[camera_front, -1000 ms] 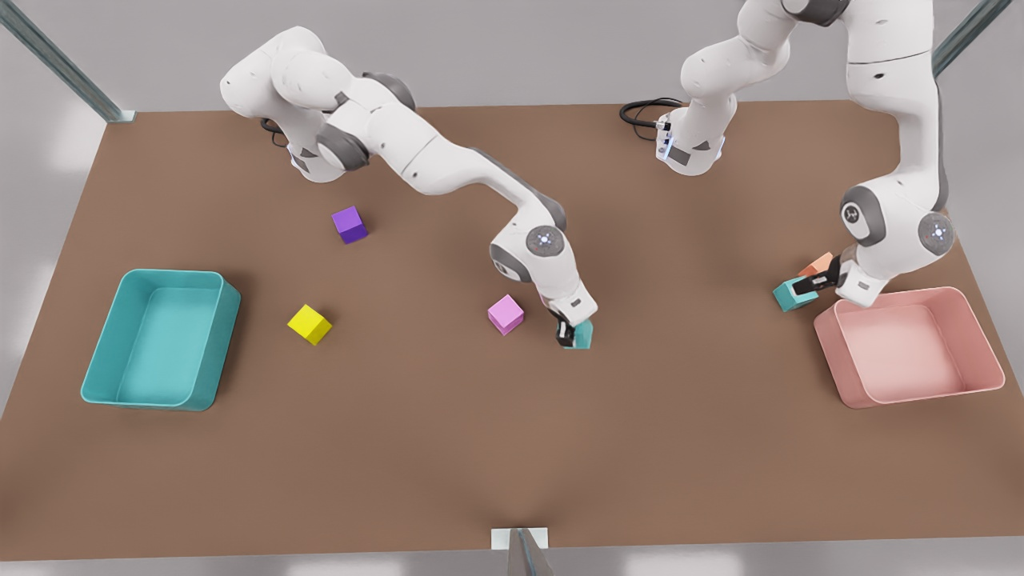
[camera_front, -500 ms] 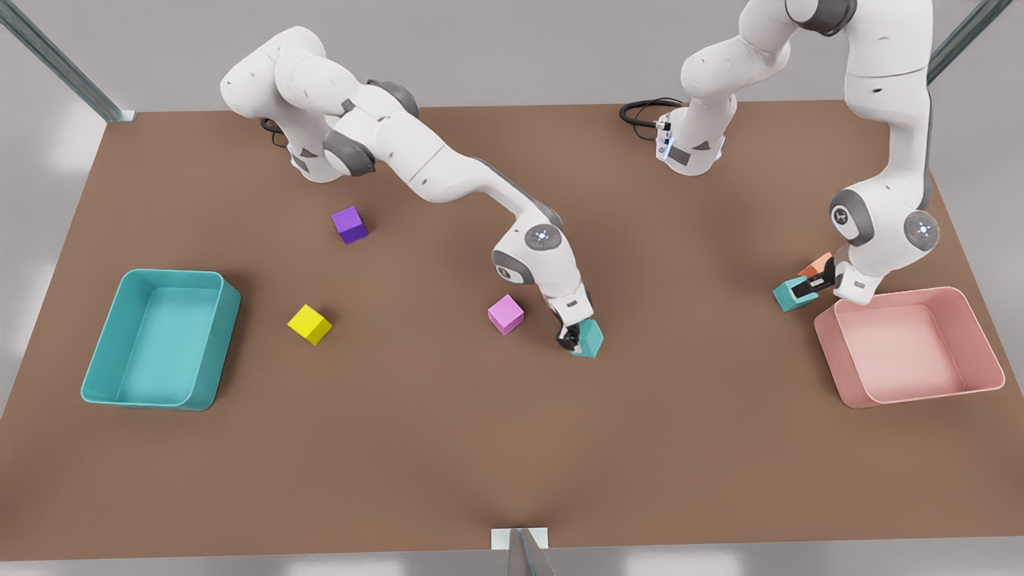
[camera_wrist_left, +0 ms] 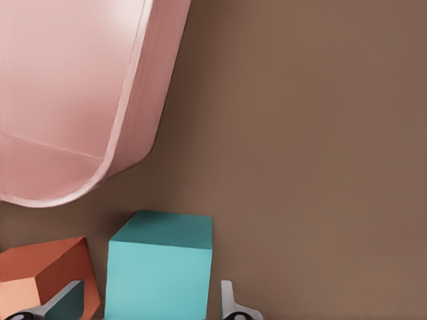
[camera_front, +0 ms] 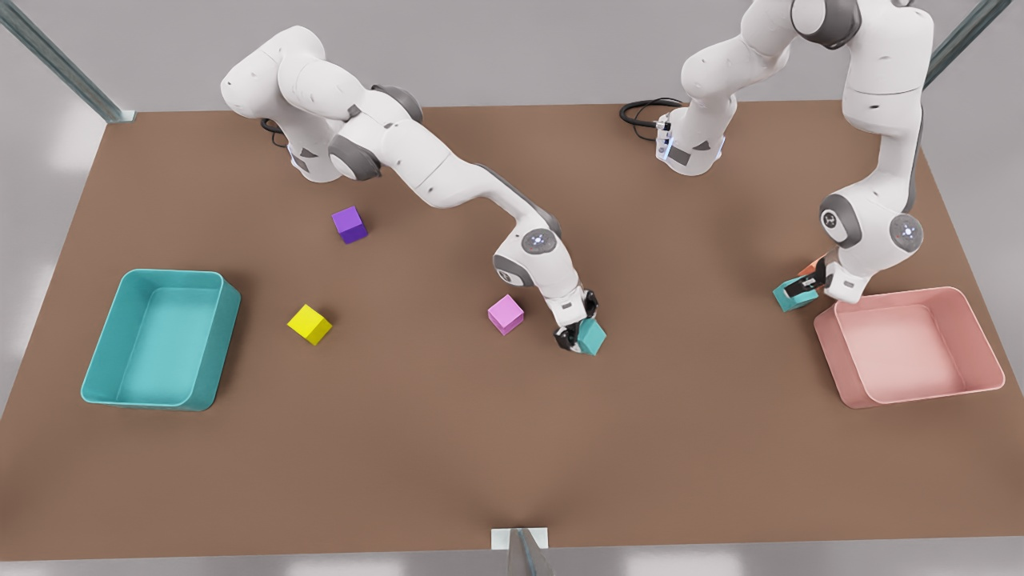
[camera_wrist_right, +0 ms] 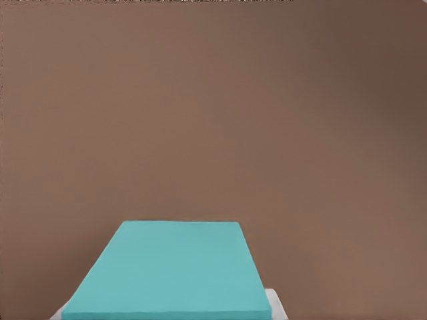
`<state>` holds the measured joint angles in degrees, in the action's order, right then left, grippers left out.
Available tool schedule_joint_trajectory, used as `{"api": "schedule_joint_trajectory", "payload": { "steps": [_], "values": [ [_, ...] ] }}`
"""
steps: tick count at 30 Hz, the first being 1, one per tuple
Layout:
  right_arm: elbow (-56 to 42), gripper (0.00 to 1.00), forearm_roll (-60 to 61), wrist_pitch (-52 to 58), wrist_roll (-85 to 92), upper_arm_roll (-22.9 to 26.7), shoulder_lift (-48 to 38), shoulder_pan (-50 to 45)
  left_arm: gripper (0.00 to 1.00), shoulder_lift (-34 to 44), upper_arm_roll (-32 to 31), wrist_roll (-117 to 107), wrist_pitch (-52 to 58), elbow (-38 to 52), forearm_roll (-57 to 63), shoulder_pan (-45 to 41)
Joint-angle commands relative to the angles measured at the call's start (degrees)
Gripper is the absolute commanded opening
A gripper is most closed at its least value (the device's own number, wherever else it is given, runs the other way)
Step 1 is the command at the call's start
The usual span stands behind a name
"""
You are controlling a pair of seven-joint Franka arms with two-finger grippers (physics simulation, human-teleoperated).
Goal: Stack the two blue cubes on top of each other
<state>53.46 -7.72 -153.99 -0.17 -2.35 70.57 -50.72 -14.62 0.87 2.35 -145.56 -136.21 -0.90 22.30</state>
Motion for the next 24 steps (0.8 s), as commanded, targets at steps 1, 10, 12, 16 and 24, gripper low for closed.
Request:
{"api": "schedule_joint_trajectory", "payload": {
  "steps": [1, 10, 12, 16, 24],
  "values": [
    [-0.02, 0.87, 1.74, -1.4, 7.82, -0.03, -0.08, 0.01, 0.99, 0.03, 0.36, 2.83, -2.18, -0.29, 0.11, 0.03],
    [0.24, 1.0, 5.34, 14.84, 7.82, -0.99, -12.29, 0.88, 0.99, -2.17, 0.36, 2.84, -3.06, -0.29, 0.11, 0.03],
    [0.24, 1.0, 5.34, 26.27, 8.0, -0.99, -18.09, 2.38, 0.99, -3.14, 0.36, 2.84, -3.76, -0.29, 0.11, 0.03],
    [1.29, 1.0, 8.16, 50.7, 0.81, -0.29, -29.77, 11.34, 0.99, -4.1, 0.36, 2.75, -3.85, -0.29, 0.11, 0.12],
    [4.46, 1.0, 7.8, 64.17, -4.92, -0.2, -34.62, 26.37, 0.64, -4.72, 0.09, 1.96, -4.82, 0.06, 0.11, 0.38]
  ]
}}
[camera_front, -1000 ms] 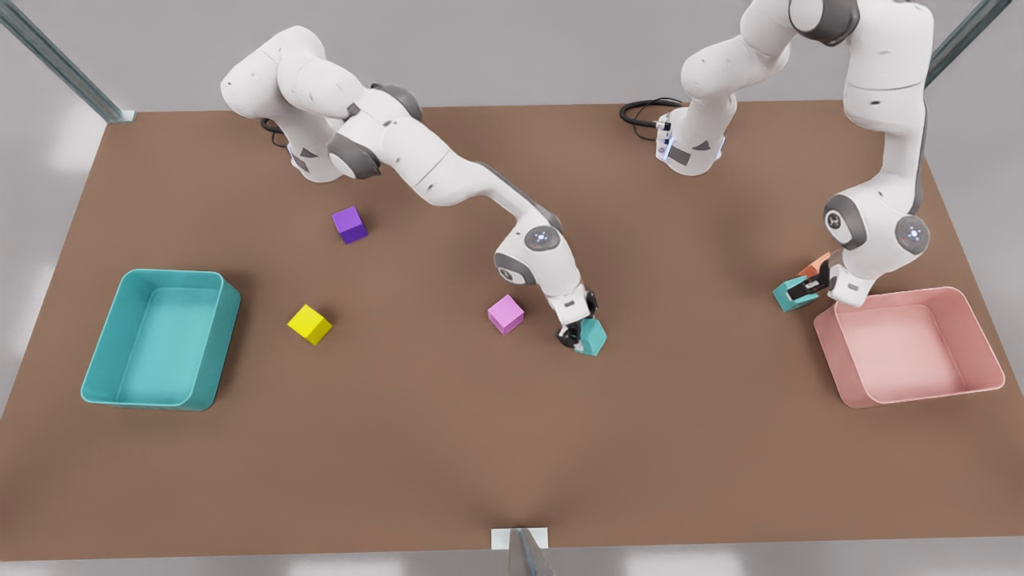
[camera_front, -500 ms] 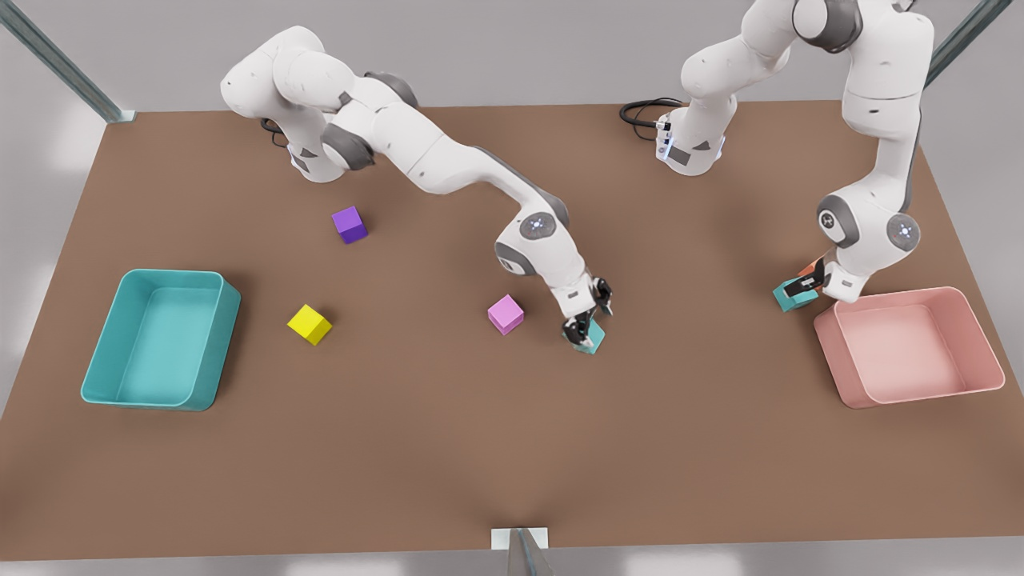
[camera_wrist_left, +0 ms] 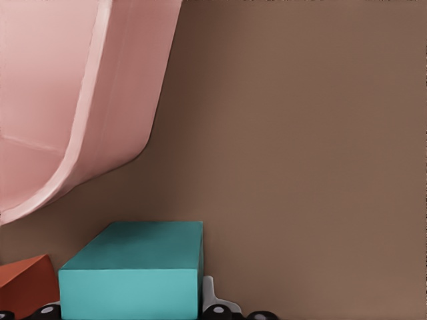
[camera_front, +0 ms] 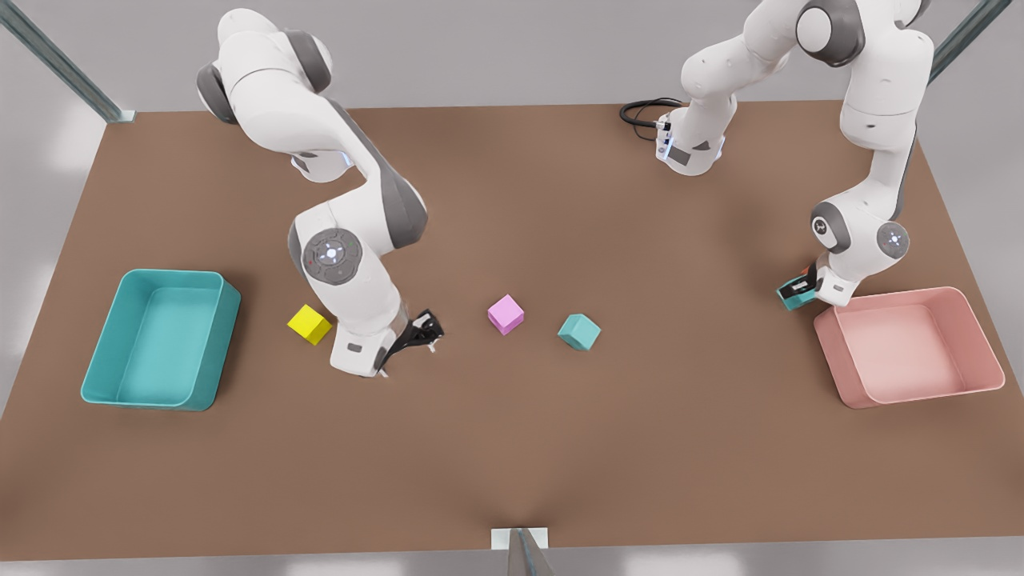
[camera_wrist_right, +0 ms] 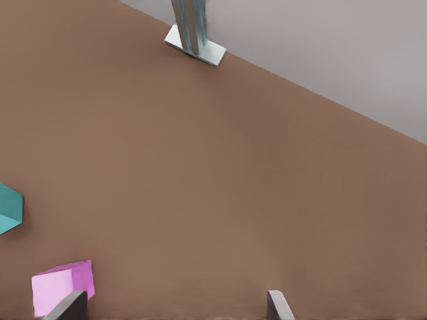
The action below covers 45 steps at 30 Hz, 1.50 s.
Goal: Stack the two blue cubes on top of each other
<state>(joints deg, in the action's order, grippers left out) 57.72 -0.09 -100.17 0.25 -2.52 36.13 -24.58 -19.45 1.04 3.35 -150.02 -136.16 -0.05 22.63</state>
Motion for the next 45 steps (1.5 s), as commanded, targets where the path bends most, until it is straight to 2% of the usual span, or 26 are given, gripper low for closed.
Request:
{"api": "schedule_joint_trajectory", "payload": {
  "steps": [1, 3, 7, 10, 11, 13, 15, 17, 18, 20, 23, 28, 32, 34, 40, 45],
  "values": [
    [0.2, 1.0, 0.27, 10.61, -5.26, -0.02, -0.27, 0.32, 0.62, 0.29, -0.07, 0.78, -0.09, -0.07, -0.74, -0.04],
    [0.2, 1.0, 0.27, 10.52, -5.26, -0.02, -0.27, 0.32, 0.55, 0.73, -0.34, 0.61, 0.17, -0.16, -0.74, 0.05],
    [0.2, 1.0, 0.45, 11.31, -5.17, -0.02, -0.62, 1.2, 0.55, 3.45, -1.39, -2.38, 3.6, 0.02, -0.74, -0.66],
    [0.37, 1.0, -0.08, 20.62, -4.38, -0.02, -4.04, 14.19, 0.55, 4.51, -2.88, -4.31, 5.79, 0.55, -0.65, -0.92],
    [6.84, 1.0, -0.17, 18.1, -4.12, -0.38, -7.46, 17.1, 0.55, 5.03, -3.41, -6.07, 6.84, 0.98, -0.74, -1.53],
    [33.38, 1.0, -0.52, -0.97, -1.4, -0.73, -21.26, 22.73, 0.55, 5.56, -6.92, -11.6, 10.8, 4.23, -0.65, -2.41],
    [44.92, 1.0, 0.27, -8.72, -2.18, -0.82, -27.07, 23.26, 0.55, 5.38, -8.77, -15.3, 16.51, 9.15, -0.65, -4.0],
    [55.12, 1.0, 0.36, -15.41, -8.15, -0.82, -31.64, 23.44, 0.55, 4.95, -11.49, -18.29, 17.31, 11.7, -0.65, -4.17],
    [56.44, 1.0, 0.36, -15.58, -12.29, -0.82, -32.52, 23.61, 0.55, 4.16, -13.08, -21.19, 18.09, 14.25, -0.65, -5.31],
    [56.88, 1.0, 0.36, -16.64, -12.47, -0.81, -32.61, 24.14, 0.54, 1.96, -17.03, -26.03, 22.85, 21.81, -0.57, -6.37],
    [56.88, 1.0, 0.36, -17.69, -11.51, -0.73, -32.0, 24.84, 0.54, 0.11, -18.97, -32.53, 23.29, 25.24, -0.48, -9.62],
    [56.18, 1.0, 0.1, -17.78, -11.42, -1.26, -31.56, 24.05, 0.53, -4.37, -18.44, -54.94, 23.46, 32.8, 2.69, -23.59],
    [56.18, 1.0, 0.09, -17.34, -11.41, -1.26, -31.82, 24.05, 0.52, -6.3, -18.35, -63.82, 24.69, 37.11, 3.21, -29.4],
    [56.18, 1.0, 0.09, -17.25, -11.41, -1.43, -31.82, 24.05, 0.52, -7.97, -18.44, -66.81, 28.91, 41.59, 6.37, -31.16],
    [56.01, 1.0, 0.09, -17.34, -11.41, -1.52, -31.73, 24.14, 0.52, -12.02, -18.44, -68.74, 27.94, 43.79, 9.72, -36.16],
    [55.65, 1.0, -0.35, -17.69, -11.41, -1.52, -31.12, 24.23, 0.52, -12.11, -18.44, -72.7, 27.94, 44.58, 9.81, -40.3]
  ]
}}
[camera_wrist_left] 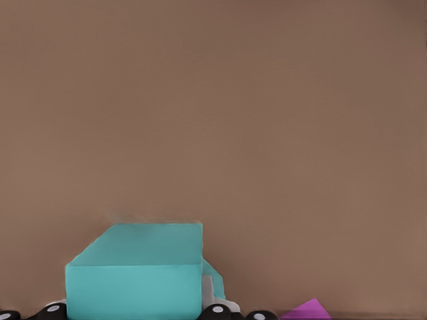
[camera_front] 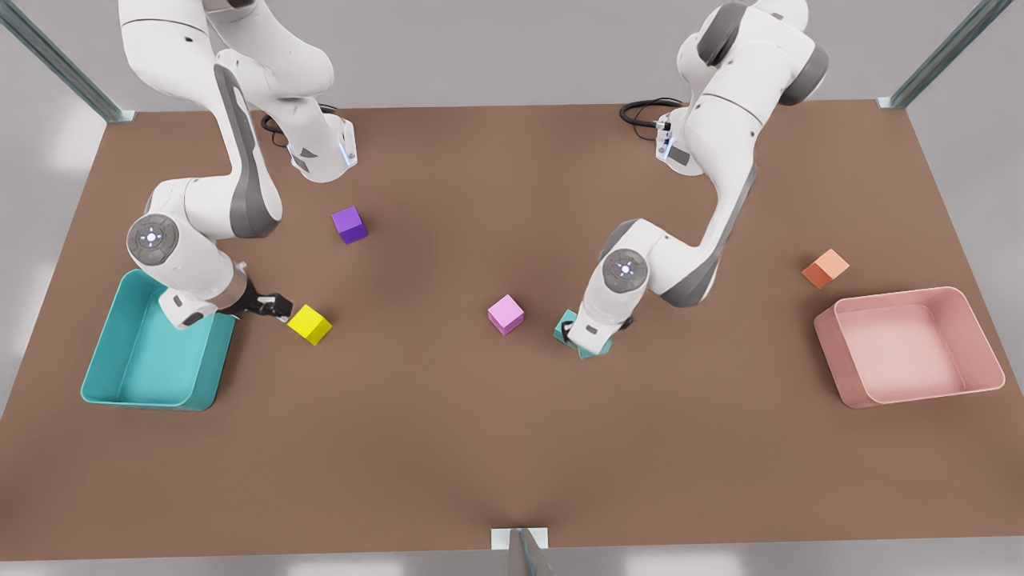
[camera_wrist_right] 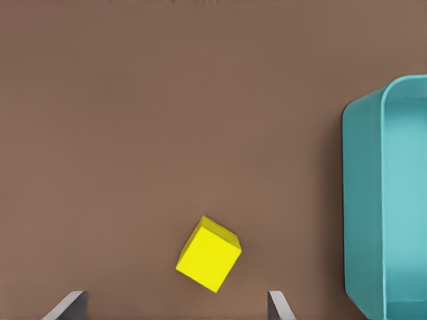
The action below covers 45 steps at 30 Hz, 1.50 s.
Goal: Stack the two blue cubes on top of each other
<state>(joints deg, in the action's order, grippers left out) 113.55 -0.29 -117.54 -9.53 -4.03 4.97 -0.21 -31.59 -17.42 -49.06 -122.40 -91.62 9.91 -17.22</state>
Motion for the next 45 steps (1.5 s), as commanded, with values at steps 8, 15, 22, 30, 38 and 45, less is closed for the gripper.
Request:
{"api": "schedule_joint_trajectory", "payload": {
  "steps": [8, 15, 22, 30, 38, 45],
  "values": [
    [-0.09, 1.0, -0.15, -0.06, -1.63, -0.01, 0.13, -0.23, 0.52, -4.62, 0.01, -21.08, -6.18, -1.81, 4.6, -0.97],
    [-0.17, 1.0, -0.15, -0.32, -1.63, -0.01, 0.57, -0.23, 0.52, -4.0, -0.07, -20.55, -9.26, -4.89, 5.39, -0.18],
    [-0.09, 1.0, -0.15, 0.56, -1.72, -0.1, -0.05, -0.41, 0.67, -3.13, -0.16, -20.82, -9.08, -5.33, 5.48, -0.27],
    [-2.37, 1.0, -0.41, 1.61, -1.72, -1.5, 0.92, -0.23, 0.65, -2.95, -0.16, -20.73, -9.26, -5.94, 6.62, -0.01],
    [-2.37, 1.0, -0.41, 1.7, -1.98, -2.29, 0.66, -0.41, 0.43, -1.63, -0.51, -22.49, -8.64, -7.61, 6.62, -1.06],
    [-2.28, 1.0, -0.32, 2.05, -2.51, -2.91, 0.74, 0.12, 0.43, -0.66, -1.74, -22.93, -7.85, -10.51, 6.62, -1.59]
  ]
}}
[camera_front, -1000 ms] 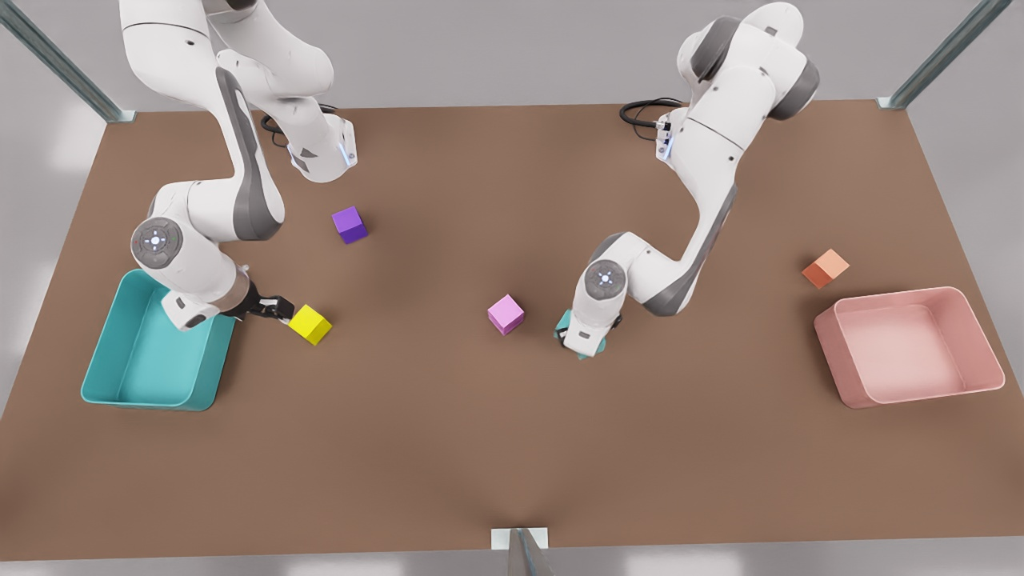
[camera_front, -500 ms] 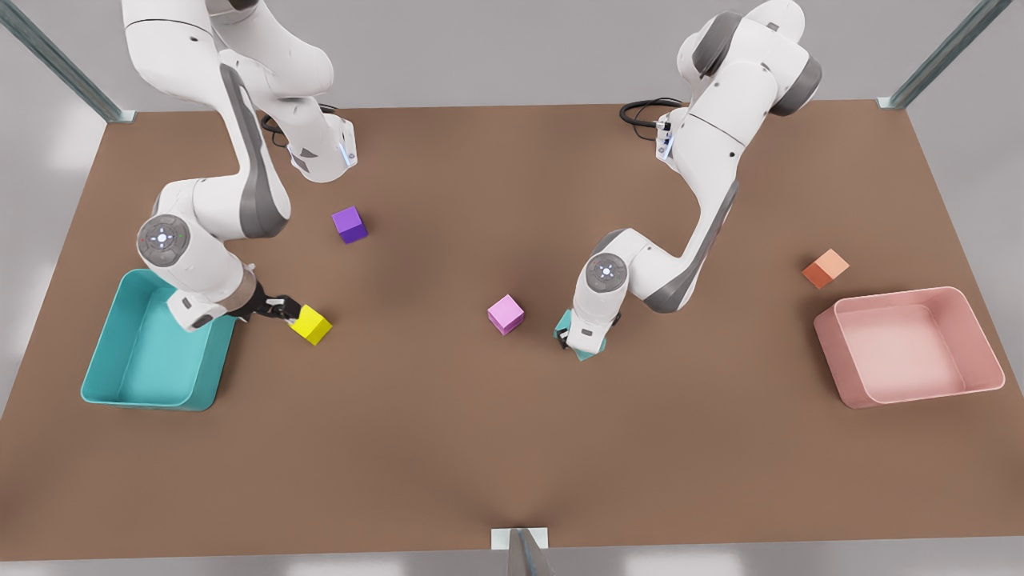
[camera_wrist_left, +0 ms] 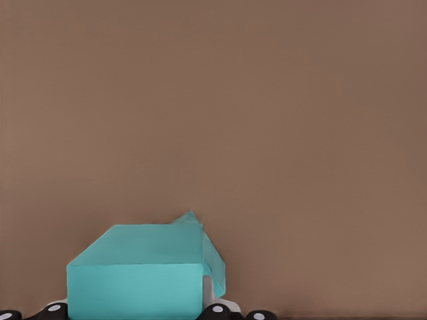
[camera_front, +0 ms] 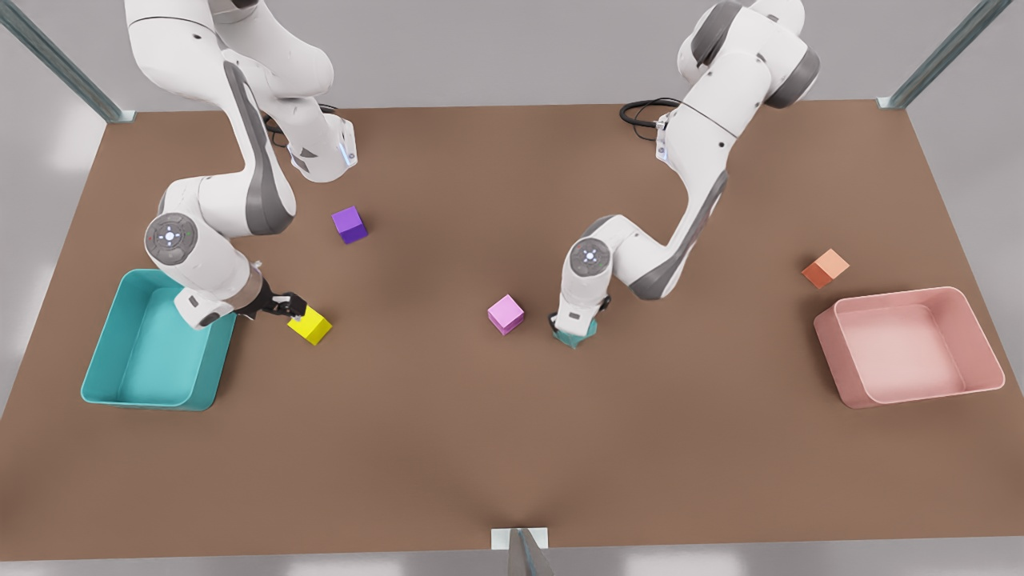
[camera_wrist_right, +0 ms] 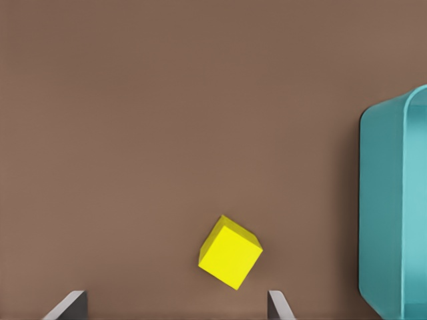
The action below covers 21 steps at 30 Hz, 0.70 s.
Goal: Stack the two blue cubes on top of each other
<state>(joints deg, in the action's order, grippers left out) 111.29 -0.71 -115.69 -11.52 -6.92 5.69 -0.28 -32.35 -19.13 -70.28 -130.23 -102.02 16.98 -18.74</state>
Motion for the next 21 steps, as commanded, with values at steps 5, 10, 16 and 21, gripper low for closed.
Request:
{"api": "schedule_joint_trajectory", "payload": {
  "steps": [5, 10, 16, 21],
  "values": [
    [-0.2, 1.0, 0.0, -0.33, -0.17, -0.02, -0.06, -0.16, 0.44, 0.27, -0.56, -1.79, -0.12, -1.25, -0.45, -0.15],
    [-0.9, 1.0, -0.08, 0.29, -0.34, -0.02, -0.15, -0.25, 0.44, 0.18, -0.56, -1.8, -0.12, -1.34, -0.45, -0.42],
    [-0.81, 1.0, -0.17, 0.29, -0.43, -0.11, 0.11, -0.25, 0.44, 0.09, -0.56, -1.79, -0.47, -0.99, -0.45, -0.06],
    [-0.64, 1.0, -0.17, 0.29, -0.52, -0.11, 0.2, -0.25, 0.44, 0.18, -0.56, -1.79, -0.55, -0.64, -0.45, 0.29]
  ]
}}
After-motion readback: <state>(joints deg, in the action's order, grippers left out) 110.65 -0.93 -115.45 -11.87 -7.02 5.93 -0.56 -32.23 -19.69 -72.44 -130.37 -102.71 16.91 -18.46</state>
